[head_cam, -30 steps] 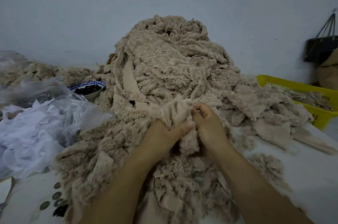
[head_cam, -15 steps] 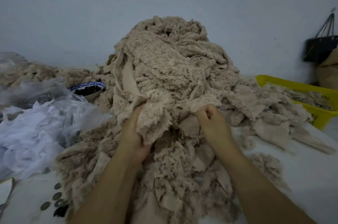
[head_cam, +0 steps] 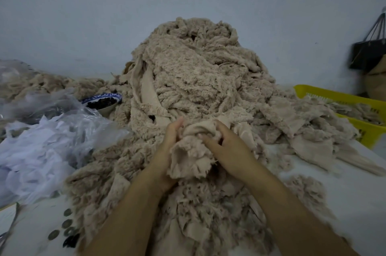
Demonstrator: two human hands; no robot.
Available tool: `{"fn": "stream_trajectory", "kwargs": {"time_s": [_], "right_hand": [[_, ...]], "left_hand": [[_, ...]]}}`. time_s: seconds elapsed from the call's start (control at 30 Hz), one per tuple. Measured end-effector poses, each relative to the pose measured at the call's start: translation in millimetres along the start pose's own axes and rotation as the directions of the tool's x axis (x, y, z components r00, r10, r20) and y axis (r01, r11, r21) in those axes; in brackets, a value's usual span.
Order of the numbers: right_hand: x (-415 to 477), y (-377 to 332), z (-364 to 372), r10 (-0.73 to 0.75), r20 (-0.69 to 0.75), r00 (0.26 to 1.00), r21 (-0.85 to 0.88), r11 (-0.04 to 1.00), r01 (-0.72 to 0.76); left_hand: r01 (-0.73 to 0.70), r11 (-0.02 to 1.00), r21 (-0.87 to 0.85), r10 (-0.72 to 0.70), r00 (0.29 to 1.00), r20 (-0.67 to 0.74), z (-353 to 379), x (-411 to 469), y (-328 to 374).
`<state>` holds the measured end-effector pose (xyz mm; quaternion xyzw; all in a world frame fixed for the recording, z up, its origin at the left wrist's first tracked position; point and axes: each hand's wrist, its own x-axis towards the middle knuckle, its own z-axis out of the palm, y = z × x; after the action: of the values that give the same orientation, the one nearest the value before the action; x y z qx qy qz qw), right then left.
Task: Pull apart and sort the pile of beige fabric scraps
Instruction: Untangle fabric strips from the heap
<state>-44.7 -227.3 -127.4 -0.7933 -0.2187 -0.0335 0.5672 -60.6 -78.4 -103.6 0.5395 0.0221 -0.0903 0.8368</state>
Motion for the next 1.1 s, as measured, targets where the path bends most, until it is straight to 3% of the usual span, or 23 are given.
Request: {"fn": "stream_trajectory", "kwargs": {"time_s": [0.07,0.13,0.2,0.23,0.27,0.3,0.33,0.37,0.4,0.43,0.47,0.5,0.57,0.63,0.67,0.77,0.83,0.9,1.0,1.03,1.1], "right_hand": [[0.9,6.5,-3.3,-0.055,-0.087,0.995,-0.113,0.993,0.045],[1.1,13.1,-1.9,-0.007,-0.091,0.996,-0.107,0.994,-0.003],[2.4,10.1,-3.3,0.068,-0.061,0.996,0.110,0.992,-0.061],[4.3,7.8,-8.3,0.074,-0.061,0.995,0.346,0.937,-0.048],[6.8,5.3,-18.8,0.069,-0.114,0.991,0.666,0.746,0.024],[8.3,-0.1,-31.1,0.108,-0.157,0.982,0.920,0.377,0.106],[10.0,3.1,-40.5,0.173,-0.224,0.959,0.971,0.130,0.203],[9.1,6.3,-44.5,0.264,-0.253,0.931,0.968,0.073,0.242],[8.2,9.7,-42.7,0.327,-0.264,0.907,0.958,0.194,0.209],[7.6,12.3,-35.5,0.357,-0.283,0.890,0.902,0.415,0.120],[7.7,16.4,-26.6,0.353,-0.317,0.880,0.769,0.639,0.020],[8.1,17.8,-19.3,0.325,-0.348,0.879,0.610,0.791,-0.051],[9.5,21.2,-8.0,0.216,-0.385,0.897,0.252,0.960,-0.124],[10.5,25.4,-4.9,0.119,-0.316,0.941,-0.070,0.987,-0.148],[9.2,26.7,-3.9,0.117,-0.258,0.959,-0.140,0.978,-0.156],[6.7,32.1,1.3,0.171,-0.106,0.980,-0.290,0.937,-0.195],[8.6,30.0,0.5,0.218,-0.125,0.968,-0.347,0.904,-0.248],[8.1,26.1,-5.4,0.288,-0.243,0.926,-0.196,0.921,-0.338],[6.8,22.8,-18.1,0.401,-0.385,0.831,0.152,0.916,-0.372],[6.2,22.4,-19.7,0.387,-0.405,0.828,0.167,0.922,-0.349],[2.7,15.5,-14.7,0.261,-0.404,0.877,0.062,0.964,-0.258]], "left_hand": [[-0.050,0.999,0.012,0.051,0.994,-0.096,-4.2,2.6,-4.6],[-0.119,0.992,0.052,0.128,0.963,-0.238,-13.7,5.1,-8.8],[-0.160,0.976,0.149,0.205,0.908,-0.366,-21.5,10.6,-12.7],[-0.176,0.963,0.206,0.245,0.890,-0.385,-20.8,11.7,-13.8],[-0.192,0.939,0.285,0.292,0.882,-0.370,-20.1,13.0,-16.1],[-0.206,0.897,0.391,0.345,0.880,-0.327,-18.0,12.7,-19.6],[-0.215,0.828,0.518,0.388,0.887,-0.251,-16.6,13.1,-24.1],[-0.219,0.742,0.633,0.399,0.904,-0.155,-15.3,12.7,-27.6],[-0.222,0.654,0.723,0.363,0.931,-0.042,-14.7,13.3,-31.5],[-0.226,0.582,0.781,0.302,0.952,0.051,-12.2,13.2,-35.2],[-0.234,0.529,0.816,0.250,0.961,0.114,-12.0,15.2,-40.3],[-0.242,0.481,0.843,0.237,0.961,0.141,-11.7,16.5,-43.2],[-0.209,0.443,0.872,0.298,0.952,0.077,-14.1,18.8,-42.8],[-0.192,0.502,0.844,0.387,0.922,-0.020,-19.3,20.4,-41.9],[-0.201,0.600,0.774,0.401,0.913,-0.074,-22.2,20.7,-40.6],[-0.190,0.917,0.352,0.249,0.960,-0.131,-21.1,15.1,-35.0],[-0.161,0.982,0.094,0.169,0.982,-0.080,-20.9,15.0,-31.4],[-0.169,0.959,-0.227,0.164,0.986,-0.040,-27.3,15.2,-23.1],[-0.208,0.748,-0.630,0.210,0.975,-0.073,-42.0,15.1,-6.5],[-0.230,0.706,-0.670,0.211,0.971,-0.111,-45.6,15.4,-4.9],[-0.230,0.727,-0.647,0.187,0.973,-0.136,-43.8,14.8,-5.3]]}}
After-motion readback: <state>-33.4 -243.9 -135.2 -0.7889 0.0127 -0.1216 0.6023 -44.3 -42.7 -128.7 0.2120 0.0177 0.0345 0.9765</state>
